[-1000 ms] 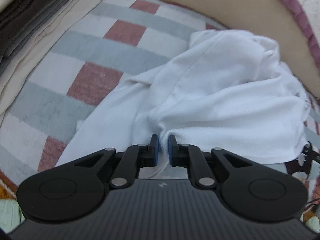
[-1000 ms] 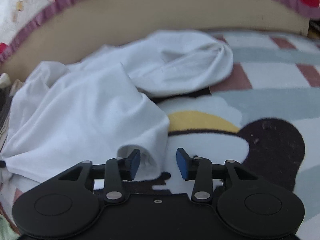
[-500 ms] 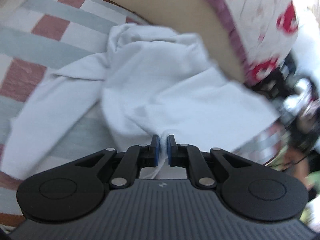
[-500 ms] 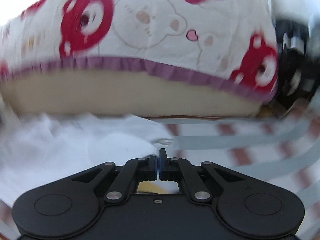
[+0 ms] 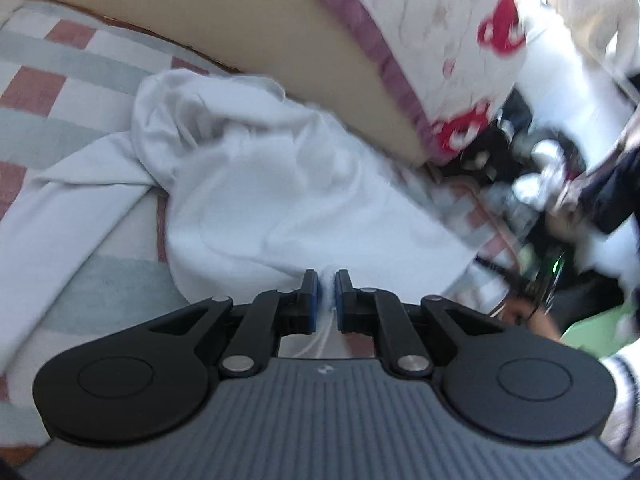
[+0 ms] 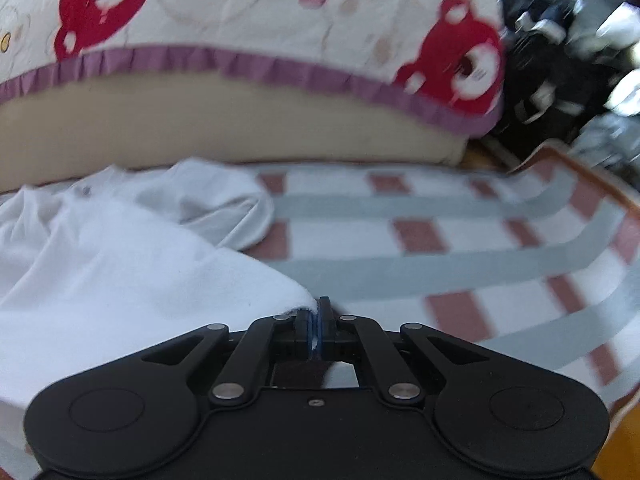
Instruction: Fold clothes
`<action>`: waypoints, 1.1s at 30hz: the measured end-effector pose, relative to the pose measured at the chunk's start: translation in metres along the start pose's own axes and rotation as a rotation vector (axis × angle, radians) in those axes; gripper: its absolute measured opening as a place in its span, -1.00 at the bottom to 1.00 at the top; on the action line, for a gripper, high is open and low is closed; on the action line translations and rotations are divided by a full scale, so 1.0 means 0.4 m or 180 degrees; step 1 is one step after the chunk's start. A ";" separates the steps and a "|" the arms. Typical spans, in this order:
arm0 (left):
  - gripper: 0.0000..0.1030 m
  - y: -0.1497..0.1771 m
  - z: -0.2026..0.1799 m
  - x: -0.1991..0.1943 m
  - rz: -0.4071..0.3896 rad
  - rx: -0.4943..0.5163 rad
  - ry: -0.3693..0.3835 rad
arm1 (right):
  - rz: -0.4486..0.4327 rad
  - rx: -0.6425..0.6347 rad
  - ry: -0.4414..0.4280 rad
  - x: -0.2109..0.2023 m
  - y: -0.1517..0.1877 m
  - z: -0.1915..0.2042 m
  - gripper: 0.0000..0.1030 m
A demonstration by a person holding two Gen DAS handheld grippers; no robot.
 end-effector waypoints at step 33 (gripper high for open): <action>0.11 0.235 -0.055 0.278 0.1710 0.1509 -0.0648 | 0.0476 0.0205 -0.0104 0.014 0.077 -0.082 -0.95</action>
Point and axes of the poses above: each gripper's, at about its wrist camera, not at the fingertips, and x roughly the way its jaws point, z to its left, y to its underside, the point moved 7 cm from there along x, roughly the way its jaws point, and after that the axes turned 15 degrees about y, right-handed, at the moved point
